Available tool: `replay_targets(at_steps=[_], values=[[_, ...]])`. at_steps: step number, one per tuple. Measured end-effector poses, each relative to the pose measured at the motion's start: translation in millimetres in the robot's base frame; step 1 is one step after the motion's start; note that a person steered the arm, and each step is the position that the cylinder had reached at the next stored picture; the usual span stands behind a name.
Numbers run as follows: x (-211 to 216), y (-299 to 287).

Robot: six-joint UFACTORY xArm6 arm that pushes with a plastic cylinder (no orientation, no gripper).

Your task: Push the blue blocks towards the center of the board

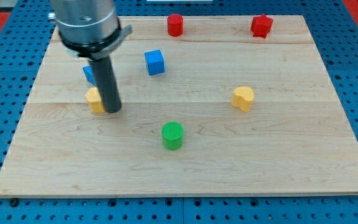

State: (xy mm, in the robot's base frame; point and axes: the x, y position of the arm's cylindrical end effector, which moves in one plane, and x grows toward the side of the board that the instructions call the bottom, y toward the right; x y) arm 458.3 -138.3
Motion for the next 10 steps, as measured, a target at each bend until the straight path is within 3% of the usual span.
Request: replay_targets(at_steps=[1, 3, 7, 10], values=[[-1, -26], [-12, 3], [-14, 6], [-46, -37]])
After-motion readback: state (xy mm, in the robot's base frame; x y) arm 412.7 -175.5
